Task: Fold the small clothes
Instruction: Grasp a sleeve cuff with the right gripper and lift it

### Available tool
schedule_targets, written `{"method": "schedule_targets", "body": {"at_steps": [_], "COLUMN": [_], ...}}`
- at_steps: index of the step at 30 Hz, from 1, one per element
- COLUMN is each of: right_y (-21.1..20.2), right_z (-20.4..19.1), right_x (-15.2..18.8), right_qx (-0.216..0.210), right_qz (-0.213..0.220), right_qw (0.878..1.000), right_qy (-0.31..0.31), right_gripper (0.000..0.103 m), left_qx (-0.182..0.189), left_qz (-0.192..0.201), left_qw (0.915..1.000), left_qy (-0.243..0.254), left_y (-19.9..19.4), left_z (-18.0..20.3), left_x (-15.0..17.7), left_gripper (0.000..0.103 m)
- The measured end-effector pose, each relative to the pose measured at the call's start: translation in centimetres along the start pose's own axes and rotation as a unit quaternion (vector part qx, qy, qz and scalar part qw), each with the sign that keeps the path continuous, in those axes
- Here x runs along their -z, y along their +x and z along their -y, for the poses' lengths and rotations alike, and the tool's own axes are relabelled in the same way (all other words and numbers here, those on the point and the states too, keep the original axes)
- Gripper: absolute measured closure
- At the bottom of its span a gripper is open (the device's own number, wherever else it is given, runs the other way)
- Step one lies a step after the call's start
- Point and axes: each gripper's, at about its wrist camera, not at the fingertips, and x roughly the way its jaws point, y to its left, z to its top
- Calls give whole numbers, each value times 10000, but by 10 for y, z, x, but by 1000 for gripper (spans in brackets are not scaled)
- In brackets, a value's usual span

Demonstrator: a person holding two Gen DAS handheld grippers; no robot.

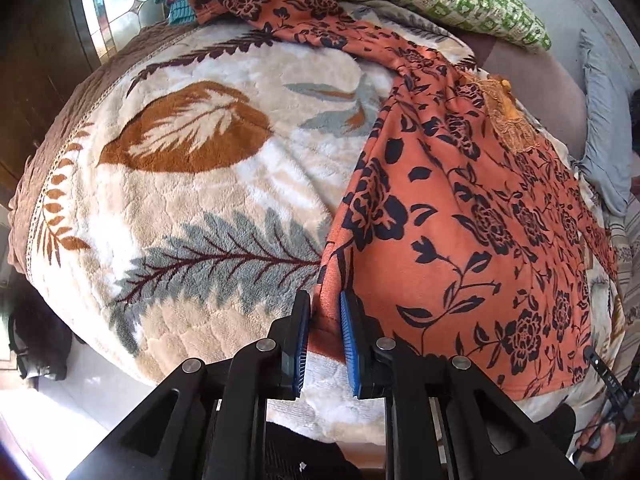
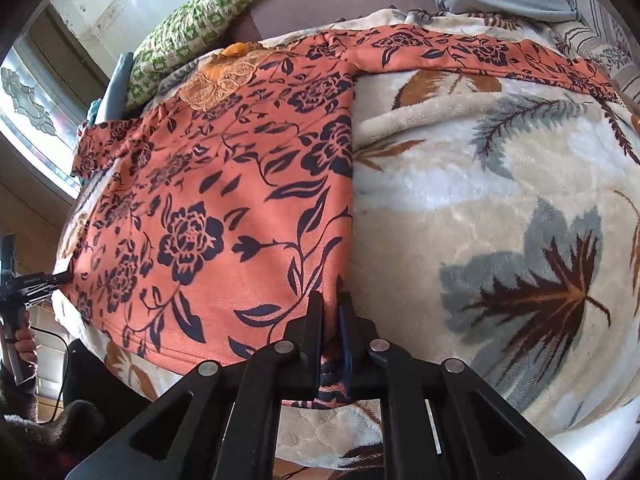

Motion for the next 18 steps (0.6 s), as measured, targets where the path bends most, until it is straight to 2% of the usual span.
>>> {"method": "schedule_targets", "body": {"at_steps": [2,3,4,5,6,9,13,18], "right_y": [-15,-22,-29,-36,-42,-60,-82,-79], "right_z": [18,32,46,63,81,143,222,311], "right_x": [-10,-16,-21,-27,-34,-55,-89,-135], "right_qx": [-48,-27,45,140,237,482,888,736], "right_qz": [252,384,512,632,738,1040,1465,1914], "right_qw": [9993,9983,9966,9943,9913,9783,9575,9231], "right_qy": [262,446,637,842,1064,1724,2320,3253], "right_gripper": [87,82,71,64,62,62,62,52], "left_qx": [-9,-29,-57,-74,-59,-21,-85,-90], "left_qz": [250,387,502,598,678,686,380,57], "left_qw": [9994,9988,9980,9972,9966,9953,9925,9838], "left_qy": [221,311,382,432,472,680,1155,1788], "left_y": [-22,-33,-41,-47,-53,-51,-11,56], "left_z": [11,16,24,32,40,82,164,289], "left_x": [-5,-7,-11,-14,-15,-21,-44,-73], "left_gripper": [78,66,51,44,37,37,37,38]}}
